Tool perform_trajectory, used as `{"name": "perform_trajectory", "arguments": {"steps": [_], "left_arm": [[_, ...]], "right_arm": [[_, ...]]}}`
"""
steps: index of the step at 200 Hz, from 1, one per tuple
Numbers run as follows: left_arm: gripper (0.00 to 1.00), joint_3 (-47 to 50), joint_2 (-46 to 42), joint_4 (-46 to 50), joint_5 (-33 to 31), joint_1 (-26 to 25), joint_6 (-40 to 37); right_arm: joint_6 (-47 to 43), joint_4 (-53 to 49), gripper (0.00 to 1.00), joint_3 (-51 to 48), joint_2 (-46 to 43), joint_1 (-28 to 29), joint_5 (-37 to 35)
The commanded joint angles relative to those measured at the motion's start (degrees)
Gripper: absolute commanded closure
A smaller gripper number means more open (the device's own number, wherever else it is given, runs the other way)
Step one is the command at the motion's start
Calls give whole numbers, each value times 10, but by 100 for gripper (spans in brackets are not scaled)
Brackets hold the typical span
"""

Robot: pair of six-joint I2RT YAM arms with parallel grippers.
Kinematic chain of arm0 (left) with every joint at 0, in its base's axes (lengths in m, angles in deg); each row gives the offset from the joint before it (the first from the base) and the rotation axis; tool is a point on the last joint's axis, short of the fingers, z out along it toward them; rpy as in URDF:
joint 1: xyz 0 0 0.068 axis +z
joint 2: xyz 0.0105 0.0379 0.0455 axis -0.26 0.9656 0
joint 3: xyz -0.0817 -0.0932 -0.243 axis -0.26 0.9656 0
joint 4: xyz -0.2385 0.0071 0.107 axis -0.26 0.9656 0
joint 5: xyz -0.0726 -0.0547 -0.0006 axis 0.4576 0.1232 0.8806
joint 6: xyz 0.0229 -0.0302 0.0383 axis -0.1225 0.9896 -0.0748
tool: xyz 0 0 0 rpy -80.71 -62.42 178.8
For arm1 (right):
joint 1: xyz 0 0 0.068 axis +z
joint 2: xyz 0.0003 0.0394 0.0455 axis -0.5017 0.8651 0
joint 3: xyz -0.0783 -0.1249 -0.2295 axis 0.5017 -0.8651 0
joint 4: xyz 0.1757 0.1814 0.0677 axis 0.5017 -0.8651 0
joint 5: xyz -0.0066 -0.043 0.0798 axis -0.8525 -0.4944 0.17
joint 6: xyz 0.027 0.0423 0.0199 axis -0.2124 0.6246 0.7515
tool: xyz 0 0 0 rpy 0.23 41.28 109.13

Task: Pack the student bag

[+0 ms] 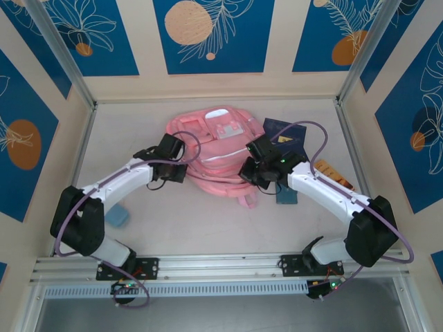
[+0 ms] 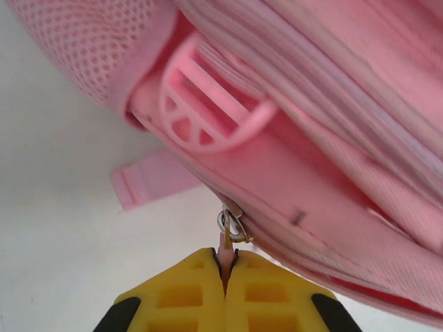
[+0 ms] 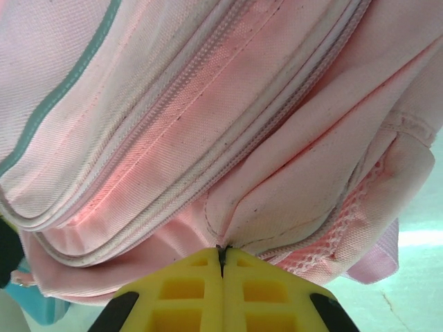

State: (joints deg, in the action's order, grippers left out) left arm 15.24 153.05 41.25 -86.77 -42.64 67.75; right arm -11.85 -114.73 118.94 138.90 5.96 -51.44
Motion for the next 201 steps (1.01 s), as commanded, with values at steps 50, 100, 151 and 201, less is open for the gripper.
{"name": "perform_trajectory", "arguments": {"steps": [50, 100, 151, 201], "left_arm": [[100, -15, 54, -100, 32, 97, 27], [100, -10, 52, -88, 2, 131, 64], [86, -2, 14, -40, -70, 169, 113], [69, 37, -37, -18, -123, 209, 168]], "right_arm": [[-32, -7, 100, 20, 19, -13, -29], [-61, 79, 100, 13, 46, 4, 44], [-64, 159, 100, 42, 127, 43, 108], [-74, 186, 100, 122, 226, 98, 151]]}}
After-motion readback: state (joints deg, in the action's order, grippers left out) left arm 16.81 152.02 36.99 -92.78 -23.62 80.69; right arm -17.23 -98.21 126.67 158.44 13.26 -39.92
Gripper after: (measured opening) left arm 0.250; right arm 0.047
